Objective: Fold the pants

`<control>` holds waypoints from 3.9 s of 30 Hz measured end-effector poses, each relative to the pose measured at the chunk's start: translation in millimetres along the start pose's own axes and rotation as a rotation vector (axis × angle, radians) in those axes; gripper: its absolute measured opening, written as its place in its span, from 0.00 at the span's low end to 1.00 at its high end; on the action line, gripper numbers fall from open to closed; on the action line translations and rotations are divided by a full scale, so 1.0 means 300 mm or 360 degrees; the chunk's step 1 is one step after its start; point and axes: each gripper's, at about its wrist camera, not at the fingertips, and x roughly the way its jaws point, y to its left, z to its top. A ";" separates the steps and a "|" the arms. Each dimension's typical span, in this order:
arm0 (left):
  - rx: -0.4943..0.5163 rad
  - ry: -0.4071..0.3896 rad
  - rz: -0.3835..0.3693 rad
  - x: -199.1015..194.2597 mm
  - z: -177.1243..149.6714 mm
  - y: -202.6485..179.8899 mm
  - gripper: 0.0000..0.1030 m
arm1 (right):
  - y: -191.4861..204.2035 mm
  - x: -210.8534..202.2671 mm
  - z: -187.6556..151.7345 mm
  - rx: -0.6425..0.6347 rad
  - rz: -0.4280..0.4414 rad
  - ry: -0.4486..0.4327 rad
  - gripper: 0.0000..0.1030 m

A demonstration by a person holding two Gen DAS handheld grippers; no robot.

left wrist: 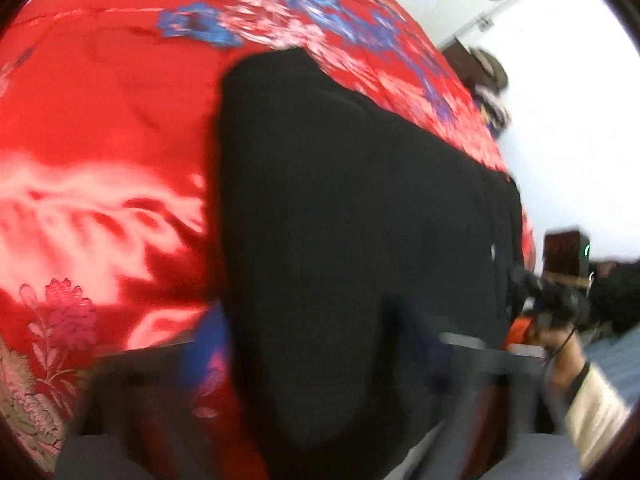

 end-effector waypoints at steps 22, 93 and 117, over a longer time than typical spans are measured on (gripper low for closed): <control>0.0093 -0.0371 -0.0157 -0.321 0.328 -0.177 0.19 | 0.320 -0.121 0.282 -0.0323 0.0256 -0.0206 0.34; 0.0205 -0.0747 0.0958 -0.724 -0.187 -0.591 1.00 | 1.039 -0.405 -0.273 -0.0693 -0.1232 -0.0743 1.00; 0.0266 -0.0670 0.0941 -0.700 -0.179 -0.606 0.99 | 1.060 -0.404 -0.258 -0.0745 -0.1288 -0.0743 1.00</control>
